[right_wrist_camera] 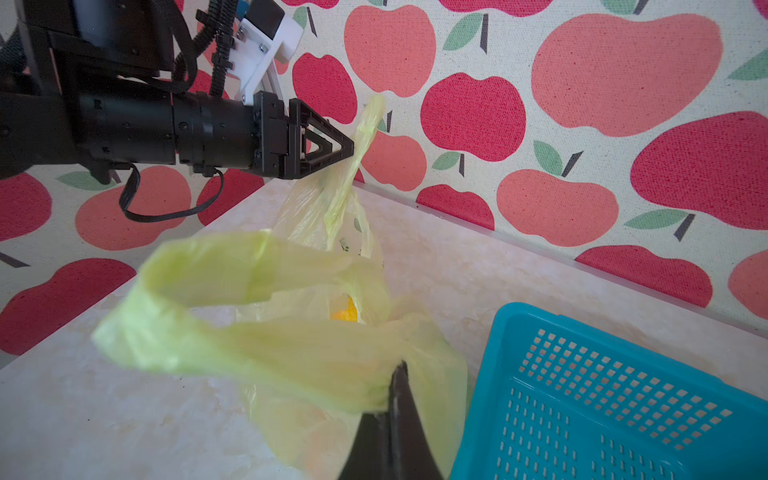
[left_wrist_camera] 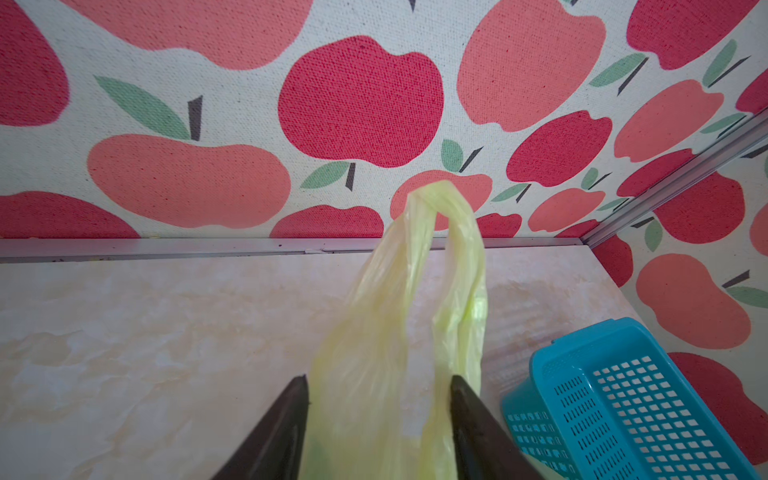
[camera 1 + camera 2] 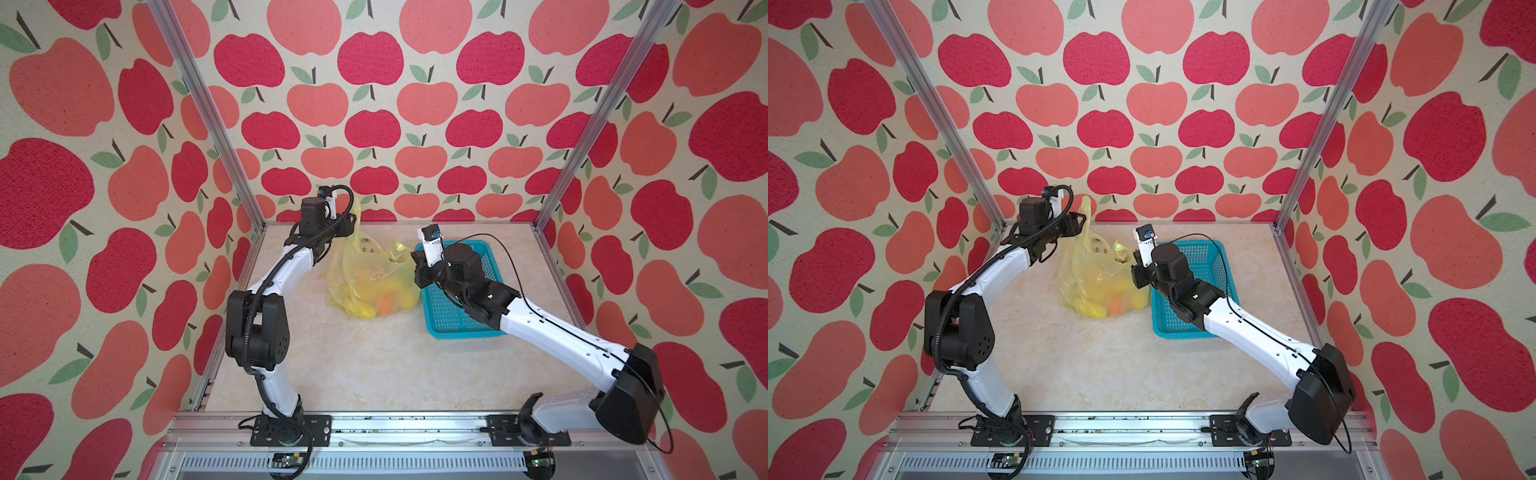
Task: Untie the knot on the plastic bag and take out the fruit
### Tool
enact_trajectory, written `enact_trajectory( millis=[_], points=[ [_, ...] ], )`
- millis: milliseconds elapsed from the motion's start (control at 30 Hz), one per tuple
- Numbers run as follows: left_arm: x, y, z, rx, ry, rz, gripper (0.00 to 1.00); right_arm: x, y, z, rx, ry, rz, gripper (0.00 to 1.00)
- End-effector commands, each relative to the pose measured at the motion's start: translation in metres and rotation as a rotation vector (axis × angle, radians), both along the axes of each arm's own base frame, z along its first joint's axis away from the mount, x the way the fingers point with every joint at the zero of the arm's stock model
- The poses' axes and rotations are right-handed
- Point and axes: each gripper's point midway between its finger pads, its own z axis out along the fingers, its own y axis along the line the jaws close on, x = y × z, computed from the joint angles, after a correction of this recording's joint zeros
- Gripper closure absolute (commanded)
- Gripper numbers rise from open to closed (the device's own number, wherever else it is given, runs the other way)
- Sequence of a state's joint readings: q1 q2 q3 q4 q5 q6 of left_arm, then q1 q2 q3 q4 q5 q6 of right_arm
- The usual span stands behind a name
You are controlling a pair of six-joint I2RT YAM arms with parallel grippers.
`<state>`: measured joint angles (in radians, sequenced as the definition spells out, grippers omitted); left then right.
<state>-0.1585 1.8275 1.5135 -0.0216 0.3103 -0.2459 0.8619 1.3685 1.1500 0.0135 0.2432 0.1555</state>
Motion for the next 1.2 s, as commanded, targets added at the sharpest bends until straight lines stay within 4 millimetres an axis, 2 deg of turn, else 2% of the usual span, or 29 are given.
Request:
enact_trajectory(
  millis=[0,67,167,267,300,367,433,467,500,600,633,667,733,800,833,867,967,1000,1167],
  points=[
    [0.009,0.005,0.021,0.007,-0.03,0.012,0.85,-0.002,-0.009,0.025,0.056,-0.056,-0.027,1.0],
    [0.013,0.006,0.035,0.023,-0.056,0.002,1.0,0.002,-0.013,0.025,0.063,-0.049,-0.046,1.0],
    [0.016,0.006,0.057,0.018,-0.08,-0.032,1.0,0.008,-0.013,0.023,0.072,-0.032,-0.053,1.0],
    [0.011,0.002,0.078,0.016,-0.123,-0.073,1.0,0.009,-0.007,0.026,0.069,-0.036,-0.032,1.0],
    [0.007,0.0,0.085,0.013,-0.14,-0.088,1.0,0.007,-0.004,0.029,0.067,-0.044,-0.012,0.94],
    [0.0,-0.004,0.097,0.01,-0.165,-0.113,1.0,0.005,0.003,0.033,0.056,-0.059,0.028,0.6],
    [-0.008,-0.005,0.104,0.005,-0.166,-0.125,1.0,0.008,0.007,0.034,0.039,-0.055,0.031,0.33],
    [-0.011,-0.005,0.105,0.007,-0.16,-0.123,1.0,0.01,0.009,0.035,0.03,-0.053,0.034,0.23],
    [-0.014,-0.005,0.104,0.012,-0.153,-0.116,0.92,0.012,0.012,0.034,0.02,-0.05,0.036,0.18],
    [-0.028,-0.009,0.1,0.042,-0.135,-0.078,0.4,0.021,0.022,0.033,-0.007,-0.043,0.04,0.12],
    [-0.034,-0.012,0.097,0.061,-0.133,-0.066,0.27,0.026,0.023,0.033,-0.019,-0.041,0.023,0.12],
    [-0.041,-0.018,0.095,0.086,-0.136,-0.062,0.2,0.032,0.023,0.032,-0.033,-0.039,0.002,0.14],
    [-0.054,-0.026,0.09,0.131,-0.139,-0.042,0.14,0.041,0.022,0.031,-0.056,-0.033,-0.038,0.25],
    [-0.062,-0.035,0.082,0.142,-0.135,-0.05,0.12,0.047,0.021,0.032,-0.064,-0.03,-0.058,0.43],
    [-0.064,-0.038,0.076,0.142,-0.122,-0.05,0.11,0.049,0.021,0.031,-0.063,-0.024,-0.059,0.56],
    [-0.063,-0.041,0.069,0.144,-0.102,-0.051,0.09,0.049,0.021,0.032,-0.058,-0.021,-0.06,0.68],
    [-0.055,-0.053,0.048,0.156,-0.047,-0.069,0.06,0.047,0.022,0.033,-0.037,-0.018,-0.051,0.95],
    [-0.05,-0.055,0.043,0.158,-0.035,-0.072,0.06,0.046,0.022,0.035,-0.029,-0.019,-0.05,1.0],
    [-0.02,-0.056,0.018,0.167,0.029,-0.044,0.07,0.038,0.018,0.039,-0.002,-0.03,-0.046,1.0]
  ],
)
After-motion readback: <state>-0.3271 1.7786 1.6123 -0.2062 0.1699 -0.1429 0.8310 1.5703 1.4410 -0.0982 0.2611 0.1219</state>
